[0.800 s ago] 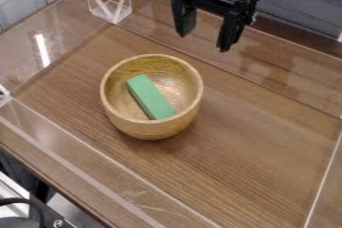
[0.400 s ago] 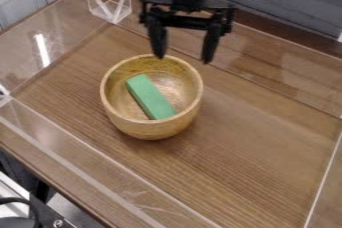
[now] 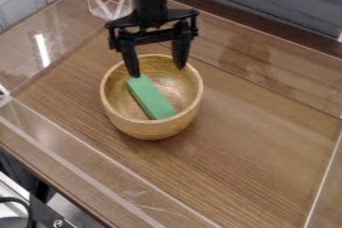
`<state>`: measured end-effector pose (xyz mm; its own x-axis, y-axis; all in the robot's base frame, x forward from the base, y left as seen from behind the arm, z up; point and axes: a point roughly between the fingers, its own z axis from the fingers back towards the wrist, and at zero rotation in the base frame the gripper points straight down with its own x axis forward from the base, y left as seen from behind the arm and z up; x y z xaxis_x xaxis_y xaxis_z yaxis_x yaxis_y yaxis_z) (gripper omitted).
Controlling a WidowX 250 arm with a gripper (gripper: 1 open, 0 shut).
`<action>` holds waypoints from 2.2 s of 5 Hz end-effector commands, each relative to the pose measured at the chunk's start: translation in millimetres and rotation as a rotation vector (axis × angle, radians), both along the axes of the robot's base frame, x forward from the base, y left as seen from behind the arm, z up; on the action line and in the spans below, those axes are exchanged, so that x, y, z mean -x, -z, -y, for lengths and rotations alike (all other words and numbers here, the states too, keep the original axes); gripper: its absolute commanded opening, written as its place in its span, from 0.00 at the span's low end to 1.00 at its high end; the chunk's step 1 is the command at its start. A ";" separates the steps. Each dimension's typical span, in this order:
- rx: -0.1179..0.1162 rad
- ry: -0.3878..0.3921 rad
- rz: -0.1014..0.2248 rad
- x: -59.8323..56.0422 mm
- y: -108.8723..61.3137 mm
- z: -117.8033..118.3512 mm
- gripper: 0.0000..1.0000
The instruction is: Remove the green block from inside the brown bowl and put it on the table
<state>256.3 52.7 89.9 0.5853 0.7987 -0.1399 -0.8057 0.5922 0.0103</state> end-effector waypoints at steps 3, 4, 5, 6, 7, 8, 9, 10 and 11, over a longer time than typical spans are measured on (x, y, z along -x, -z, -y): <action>-0.018 -0.155 0.084 1.0 12.8 -9.5 1.00; -0.014 -0.169 0.088 1.2 19.6 -8.9 1.00; -0.009 -0.184 0.090 0.4 24.9 -7.8 1.00; -0.005 -0.196 0.090 -1.2 28.7 -6.2 1.00; -0.002 -0.204 0.089 -2.5 32.2 -4.9 1.00; 0.002 -0.212 0.089 -4.0 35.3 -3.9 1.00; 0.005 -0.218 0.087 -5.2 38.6 -2.6 1.00; 0.006 -0.221 0.083 -5.9 42.3 -1.9 1.00; 0.008 -0.223 0.080 -6.2 46.1 -1.2 1.00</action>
